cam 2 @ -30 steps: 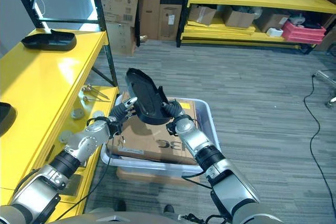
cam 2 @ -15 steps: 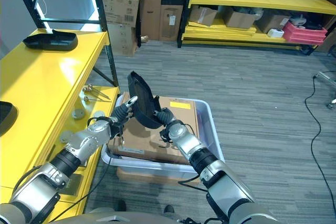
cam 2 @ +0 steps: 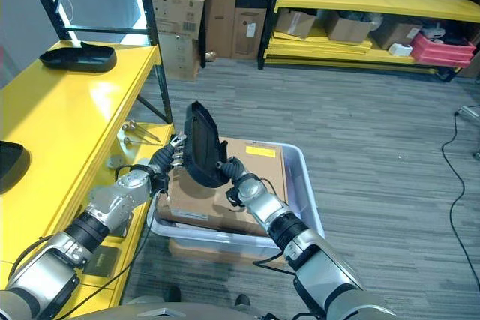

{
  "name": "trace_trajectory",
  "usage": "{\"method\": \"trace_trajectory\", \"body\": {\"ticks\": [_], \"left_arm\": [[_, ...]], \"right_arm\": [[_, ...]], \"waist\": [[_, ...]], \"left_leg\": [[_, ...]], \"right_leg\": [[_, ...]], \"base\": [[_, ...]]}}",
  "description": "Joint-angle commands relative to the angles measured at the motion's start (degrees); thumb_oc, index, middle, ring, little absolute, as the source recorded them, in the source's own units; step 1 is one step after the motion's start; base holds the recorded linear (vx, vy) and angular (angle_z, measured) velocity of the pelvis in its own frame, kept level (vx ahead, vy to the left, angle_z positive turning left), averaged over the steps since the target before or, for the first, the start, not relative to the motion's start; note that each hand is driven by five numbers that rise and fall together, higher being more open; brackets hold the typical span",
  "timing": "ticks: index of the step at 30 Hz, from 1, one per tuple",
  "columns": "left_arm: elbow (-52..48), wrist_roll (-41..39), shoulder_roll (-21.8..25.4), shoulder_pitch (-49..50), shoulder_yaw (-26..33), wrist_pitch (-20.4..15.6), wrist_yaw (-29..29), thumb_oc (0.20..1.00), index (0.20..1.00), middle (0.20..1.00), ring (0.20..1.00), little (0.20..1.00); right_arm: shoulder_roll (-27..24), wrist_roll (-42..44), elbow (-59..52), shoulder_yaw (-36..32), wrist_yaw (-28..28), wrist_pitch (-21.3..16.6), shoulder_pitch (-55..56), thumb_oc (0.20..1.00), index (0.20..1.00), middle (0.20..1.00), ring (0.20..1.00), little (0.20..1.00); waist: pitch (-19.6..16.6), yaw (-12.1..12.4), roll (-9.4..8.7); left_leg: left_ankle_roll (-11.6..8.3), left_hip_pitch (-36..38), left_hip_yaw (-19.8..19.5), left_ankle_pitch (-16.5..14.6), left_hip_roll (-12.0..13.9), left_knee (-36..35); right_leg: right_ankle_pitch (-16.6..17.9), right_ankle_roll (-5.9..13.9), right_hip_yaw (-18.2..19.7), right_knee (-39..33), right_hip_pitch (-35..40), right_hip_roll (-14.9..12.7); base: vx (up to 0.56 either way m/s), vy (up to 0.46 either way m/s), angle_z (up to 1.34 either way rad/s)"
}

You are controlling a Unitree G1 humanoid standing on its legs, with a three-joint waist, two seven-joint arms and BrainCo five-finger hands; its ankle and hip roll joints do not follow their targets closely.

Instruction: Move parts from the plastic box to the shelf.

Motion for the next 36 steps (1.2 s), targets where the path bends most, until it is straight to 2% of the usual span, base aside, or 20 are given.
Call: {"method": "trace_trajectory", "body": {"ticks": [1, 13, 17, 21, 24, 26, 27, 28, 36], "left_arm": [[-1.86, 1.32, -4.0, -4.68, -2.62, -3.94, -2.15, 0.2, 0.2, 0.2, 0.2, 0.2], [-0.23, 5.34, -4.39, -5.07, -3.21, -5.57, -2.95, 0.2, 0.2, 0.2, 0.2, 0.2], [-0.33, 4.53, -4.48, -5.36, -3.48, -7.62, -2.75, 0.2, 0.2, 0.2, 0.2, 0.2], [-1.47, 3.56, -3.95, -4.98, -2.59, -6.98, -1.85, 0.2, 0.2, 0.2, 0.2, 0.2], [-2.42, 2.59, -1.97, -2.75, -0.77, -6.59, -1.79, 0.2, 0.2, 0.2, 0.2, 0.2], [-1.76, 2.39, -0.8, -0.38, 1.06, -6.89, -3.68, 0.2, 0.2, 0.2, 0.2, 0.2], [-1.6, 1.99, -0.62, 0.31, 1.45, -6.87, -4.1, 0.366, 0.366, 0.366, 0.366, 0.366], [-1.76, 1.47, -0.42, 1.02, 1.9, -6.44, -4.22, 1.0, 1.0, 1.0, 1.0, 1.0], [-1.91, -0.55, 1.1, 9.92, 6.07, -7.18, -4.16, 1.0, 1.0, 1.0, 1.0, 1.0]], "right_arm": [[0.76, -1.32, -2.4, 1.62, -0.38, -3.12, -3.22, 0.2, 0.2, 0.2, 0.2, 0.2], [0.62, -1.85, -1.85, 0.34, -0.69, -3.97, -2.3, 0.2, 0.2, 0.2, 0.2, 0.2], [-0.06, -0.39, -1.95, -0.61, -2.86, -2.79, -2.14, 0.2, 0.2, 0.2, 0.2, 0.2], [-1.27, -0.08, -1.31, -2.07, -4.22, -3.05, -1.19, 0.2, 0.2, 0.2, 0.2, 0.2], [-5.2, 0.24, -1.82, -5.31, -4.79, -4.0, 1.2, 0.2, 0.2, 0.2, 0.2, 0.2], [-8.16, 0.33, -2.19, -8.4, -4.46, -4.88, 3.5, 0.2, 0.2, 0.2, 0.2, 0.2], [-8.91, 0.38, -2.22, -9.23, -4.34, -5.17, 4.19, 0.2, 0.2, 0.2, 0.2, 0.2], [-9.49, 0.35, -2.34, -10.06, -4.45, -5.31, 4.99, 0.2, 0.2, 0.2, 0.2, 0.2], [-13.05, -2.73, -2.59, -15.63, -2.92, -5.76, 10.83, 0.2, 0.2, 0.2, 0.2, 0.2]], "waist": [[-2.47, 1.9, 1.29], [-2.4, 1.19, 1.29], [-2.49, 0.87, 1.3], [-2.59, 0.62, 1.42], [-2.43, 0.22, 1.42], [-2.34, -0.12, 1.35], [-2.35, -0.19, 1.36], [-2.28, -0.24, 1.37], [-1.14, 0.29, 1.56]], "left_leg": [[-0.55, -0.19, -0.43, -5.69, 0.29, 2.49], [-0.49, 0.03, -0.02, -5.63, 0.44, 2.22], [-0.5, 0.22, 0.0, -5.56, 0.4, 1.96], [-0.52, 0.38, 0.23, -5.48, 0.52, 1.78], [-0.54, 0.31, 0.57, -5.43, 0.73, 1.83], [-0.47, 0.23, 0.81, -5.42, 0.85, 1.87], [-0.45, 0.19, 0.85, -5.39, 0.87, 1.85], [-0.41, 0.17, 0.88, -5.4, 0.9, 1.85], [-0.43, -0.96, 0.77, -5.25, 1.03, 2.77]], "right_leg": [[-3.71, 3.13, -2.81, 3.59, -1.99, 0.15], [-3.86, 3.05, -2.51, 3.8, -2.11, 0.34], [-3.77, 3.07, -2.38, 3.63, -2.03, 0.42], [-3.78, 3.11, -2.24, 3.6, -1.99, 0.52], [-3.77, 3.22, -2.13, 3.85, -2.23, 0.62], [-3.72, 3.21, -2.04, 3.94, -2.43, 0.66], [-3.69, 3.19, -2.02, 3.94, -2.52, 0.69], [-3.69, 3.18, -2.0, 3.98, -2.58, 0.7], [-3.51, 2.89, -2.39, 4.22, -3.17, 0.6]], "base": [[0.0, 0.0, 0.0], [0.0, 0.0, 0.0], [0.0, 0.0, 0.0], [0.0, 0.0, 0.0], [0.0, 0.0, 0.0], [0.01, 0.003, -0.02], [0.01, 0.006, -0.05], [0.02, 0.01, -0.03], [0.02, 0.026, -0.01]]}}
